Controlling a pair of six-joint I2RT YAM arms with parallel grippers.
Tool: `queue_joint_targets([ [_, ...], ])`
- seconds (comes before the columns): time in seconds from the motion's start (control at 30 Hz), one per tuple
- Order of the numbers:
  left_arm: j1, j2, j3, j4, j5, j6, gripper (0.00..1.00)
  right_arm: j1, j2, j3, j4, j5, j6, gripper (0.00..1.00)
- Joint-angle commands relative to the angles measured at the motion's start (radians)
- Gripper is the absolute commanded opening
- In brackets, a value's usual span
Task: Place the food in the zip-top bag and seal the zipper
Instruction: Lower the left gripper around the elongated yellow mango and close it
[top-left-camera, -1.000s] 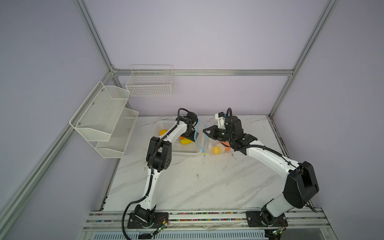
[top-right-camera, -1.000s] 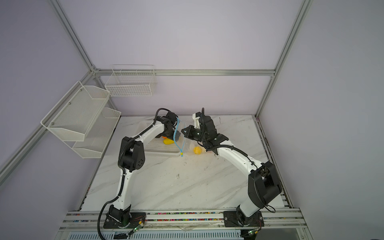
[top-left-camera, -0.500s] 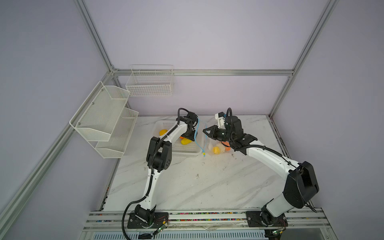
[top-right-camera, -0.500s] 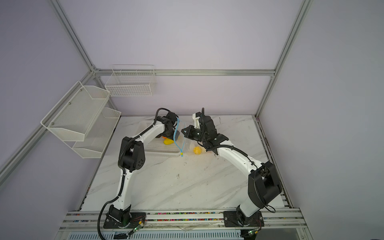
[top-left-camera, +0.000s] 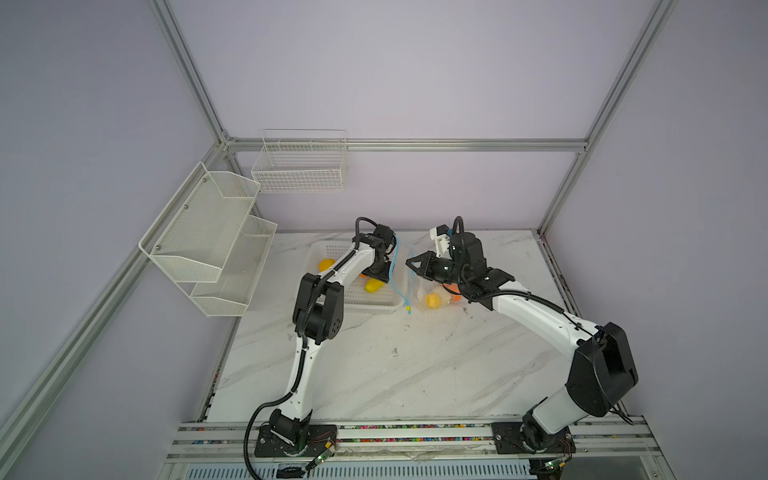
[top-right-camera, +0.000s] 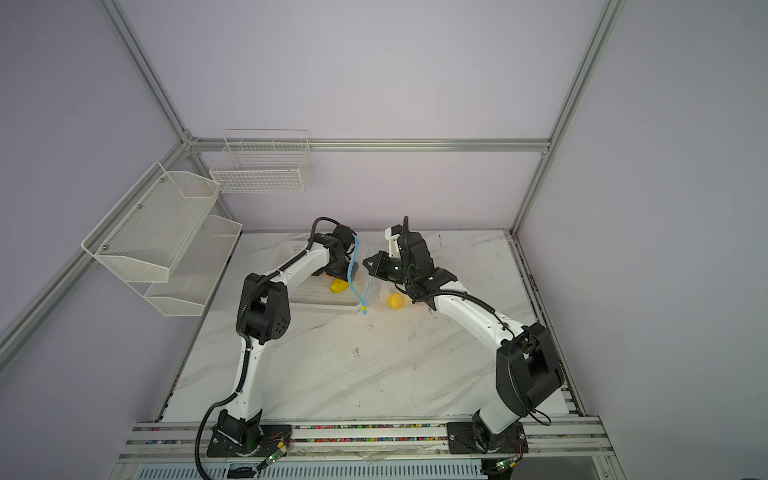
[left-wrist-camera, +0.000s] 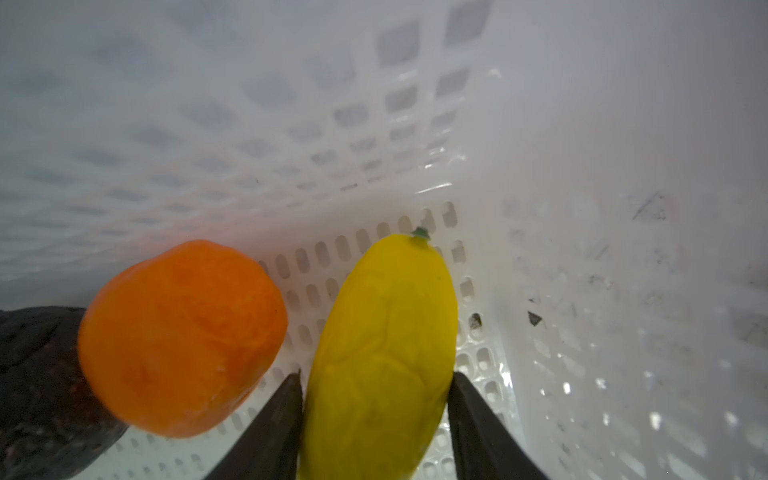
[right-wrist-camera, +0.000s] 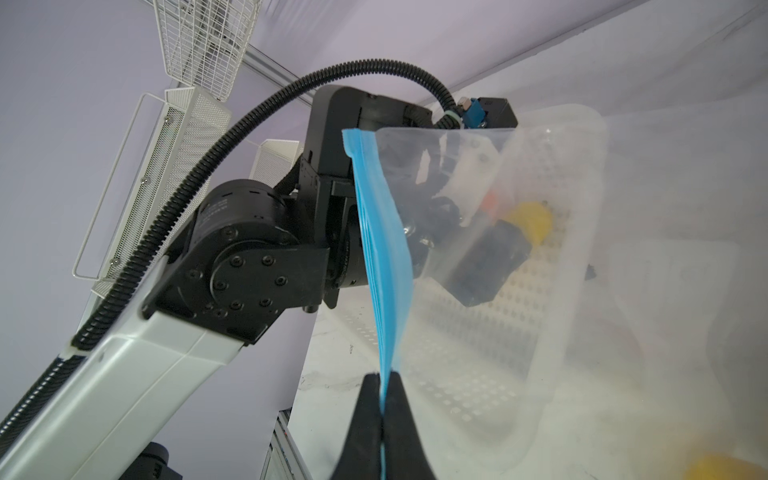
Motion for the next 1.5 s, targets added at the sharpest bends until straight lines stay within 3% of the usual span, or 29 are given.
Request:
queue_joint_targets([
  [0.0, -0.007, -0.077, -0.045, -0.006, 0.002, -0.042, 0.49, -0.006, -0.029, -0.015, 0.027, 0.0, 0.002, 0.0],
  [0.17, -0.006, -0.087, -0.061, -0.012, -0.026, -0.103, 0.44, -0.006, -0.031, -0.015, 0.028, 0.0, 0.003, 0.0],
  [0.53, -0.004, -0.147, -0.125, -0.039, -0.042, -0.253, 0.46, -0.006, -0.041, -0.024, 0.025, 0.005, 0.003, 0.0],
  [0.87, -0.004, -0.159, -0.203, -0.034, -0.053, -0.286, 0.47, -0.006, -0.047, -0.027, 0.026, 0.005, 0.002, 0.0],
  [1.23, -0.004, -0.135, -0.197, -0.032, -0.053, -0.268, 0.67, -0.006, -0.054, -0.03, 0.025, 0.007, 0.003, 0.0],
  [1.47, -0.005, -0.123, -0.202, -0.031, -0.054, -0.263, 0.69, -0.006, -0.057, -0.033, 0.023, 0.009, 0.004, 0.0],
])
